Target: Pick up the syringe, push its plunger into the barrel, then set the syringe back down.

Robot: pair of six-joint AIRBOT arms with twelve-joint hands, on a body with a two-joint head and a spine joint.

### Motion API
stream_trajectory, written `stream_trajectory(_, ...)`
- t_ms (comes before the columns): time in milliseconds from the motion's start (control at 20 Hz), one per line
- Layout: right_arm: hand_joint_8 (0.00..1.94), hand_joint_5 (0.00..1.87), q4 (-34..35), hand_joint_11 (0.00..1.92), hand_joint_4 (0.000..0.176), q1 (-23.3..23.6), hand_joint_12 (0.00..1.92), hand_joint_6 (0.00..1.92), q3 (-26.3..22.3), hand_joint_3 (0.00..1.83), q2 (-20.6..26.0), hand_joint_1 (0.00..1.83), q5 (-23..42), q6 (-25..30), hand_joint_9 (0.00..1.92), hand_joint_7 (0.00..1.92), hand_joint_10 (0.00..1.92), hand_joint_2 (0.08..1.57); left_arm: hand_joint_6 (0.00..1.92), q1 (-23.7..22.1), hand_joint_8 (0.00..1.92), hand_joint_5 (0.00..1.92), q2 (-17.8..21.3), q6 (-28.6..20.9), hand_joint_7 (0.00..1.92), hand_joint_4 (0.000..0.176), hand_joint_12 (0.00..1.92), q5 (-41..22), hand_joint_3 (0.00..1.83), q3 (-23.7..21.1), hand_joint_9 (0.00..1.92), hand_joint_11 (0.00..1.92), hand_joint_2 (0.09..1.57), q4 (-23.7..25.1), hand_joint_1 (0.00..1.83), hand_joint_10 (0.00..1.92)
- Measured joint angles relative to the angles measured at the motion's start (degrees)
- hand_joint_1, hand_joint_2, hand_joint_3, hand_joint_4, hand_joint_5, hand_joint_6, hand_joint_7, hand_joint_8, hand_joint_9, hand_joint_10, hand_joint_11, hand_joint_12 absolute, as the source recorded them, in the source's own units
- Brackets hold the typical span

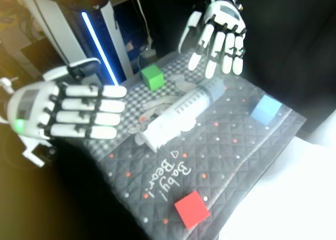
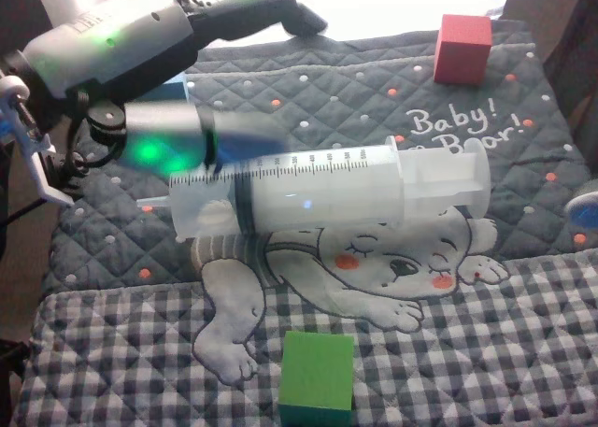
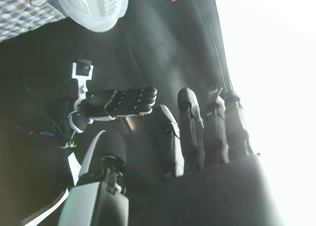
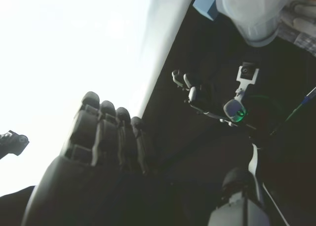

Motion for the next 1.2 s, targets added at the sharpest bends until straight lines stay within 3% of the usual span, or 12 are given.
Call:
stream_trajectory(150,0.0,0.04,0.0,0.0,0.046,0.5,0.0,0.0,0.0,0.0,-0.2,0.29,-0.3,-0.3,0.0,0.0,0.0,0.77,0.0,0.0,0.0,0.0,-0.1,0.0,0.0,0.0,0.0,0.6,0.0,0.0,0.0,0.0,0.7,0.2,0.39,0.0)
stream_trajectory(200,0.0,0.01,0.0,0.0,0.036,0.6,0.0,0.0,0.0,0.0,-0.2,0.28,-0.2,-0.4,0.0,0.0,0.0,0.76,0.0,0.0,0.0,0.0,-0.1,0.0,0.0,0.0,0.0,0.8,0.01,0.0,0.0,0.0,0.71,0.3,0.35,0.0)
stream_trajectory(300,0.0,0.0,0.1,0.0,0.0,0.6,0.0,0.0,0.0,0.0,-0.4,0.26,-0.3,-0.5,0.0,0.0,0.0,0.77,0.0,-0.5,0.0,0.0,-0.1,0.0,0.0,0.0,0.0,1.3,0.0,0.0,0.0,0.0,0.71,0.7,0.38,0.0)
stream_trajectory(450,0.0,0.0,-0.1,0.0,0.0,0.6,0.0,0.0,0.0,0.0,-1.1,0.27,-0.3,-0.7,0.0,0.0,0.0,0.76,0.0,-1.7,0.0,0.0,-0.7,-0.2,0.0,0.0,0.0,2.3,0.0,0.0,0.0,0.0,0.7,2.0,0.34,0.0)
stream_trajectory(650,0.0,0.0,0.2,0.0,0.0,0.6,0.0,0.0,0.0,0.01,-1.2,0.23,-0.3,-0.7,0.0,0.0,0.0,0.8,0.0,-3.6,0.0,0.0,-2.6,-1.9,0.0,0.0,0.0,7.5,0.0,1.4,0.0,0.0,0.67,7.2,0.26,0.0)
stream_trajectory(900,0.0,0.0,0.1,0.0,0.0,0.6,0.0,0.0,0.3,0.01,-1.6,0.23,-0.3,-0.7,0.0,0.0,0.0,0.81,0.0,-6.2,0.0,0.0,-6.4,-7.0,0.0,0.0,0.0,14.1,0.0,4.9,0.0,0.0,0.68,14.1,0.45,0.0)
stream_trajectory(1100,0.0,0.0,0.5,0.0,0.0,0.7,0.0,0.0,0.5,0.0,-2.1,0.25,-0.3,-0.7,0.0,0.0,0.0,0.81,0.0,-6.9,0.0,0.0,-10.0,-13.9,0.0,0.0,0.0,19.8,0.01,8.8,0.0,0.0,0.71,22.7,0.38,0.0)
stream_trajectory(1200,0.0,0.0,0.5,0.0,0.0,1.0,0.0,0.0,0.5,0.01,-2.1,0.29,-0.3,-0.7,0.0,0.0,0.0,0.82,0.0,-7.2,0.0,0.0,-11.1,-15.2,0.0,0.0,0.0,22.1,0.0,10.0,0.0,0.0,0.69,24.6,0.37,0.0)
